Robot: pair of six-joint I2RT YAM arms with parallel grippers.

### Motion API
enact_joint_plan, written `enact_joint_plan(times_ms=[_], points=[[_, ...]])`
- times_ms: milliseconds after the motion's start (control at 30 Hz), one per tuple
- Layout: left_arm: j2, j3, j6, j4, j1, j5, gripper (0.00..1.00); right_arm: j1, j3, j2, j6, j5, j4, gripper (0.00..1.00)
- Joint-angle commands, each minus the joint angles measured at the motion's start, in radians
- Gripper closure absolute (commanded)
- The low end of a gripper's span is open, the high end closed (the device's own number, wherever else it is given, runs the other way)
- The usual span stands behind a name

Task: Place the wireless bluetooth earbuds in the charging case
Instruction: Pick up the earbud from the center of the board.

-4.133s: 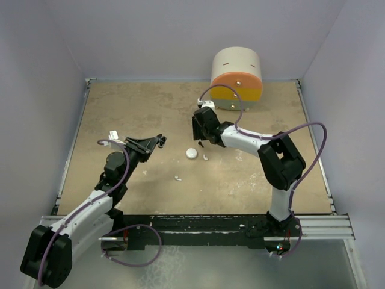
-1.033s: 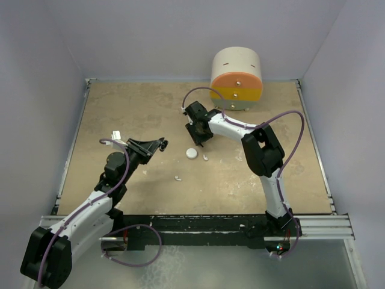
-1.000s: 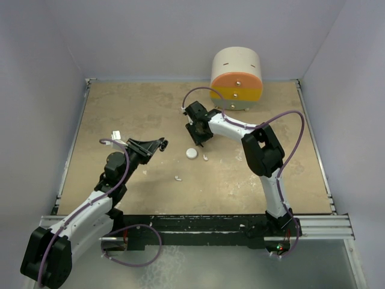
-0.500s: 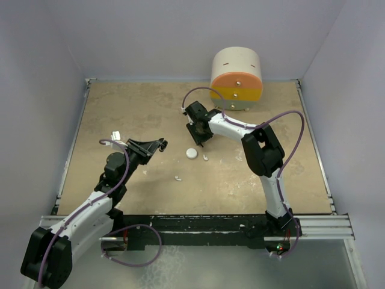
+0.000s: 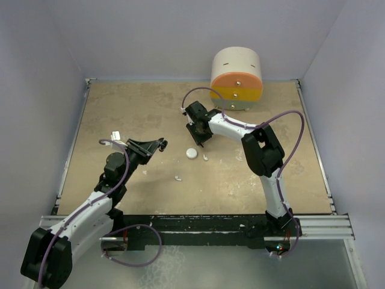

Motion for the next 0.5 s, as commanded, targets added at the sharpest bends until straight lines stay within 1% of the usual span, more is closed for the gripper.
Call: enact_joint_plan(times_ms=[0, 467], points=[[-0.018, 0.002, 0.021, 0.027, 0.010, 0.008, 1.00, 0.005, 0.004, 0.013, -0.014, -0.031, 0.000, 0.67], [-0.025, 0.001, 0.023, 0.023, 0.012, 0.009, 1.00, 0.005, -0.001, 0.009, -0.010, -0.056, -0.005, 0.73]])
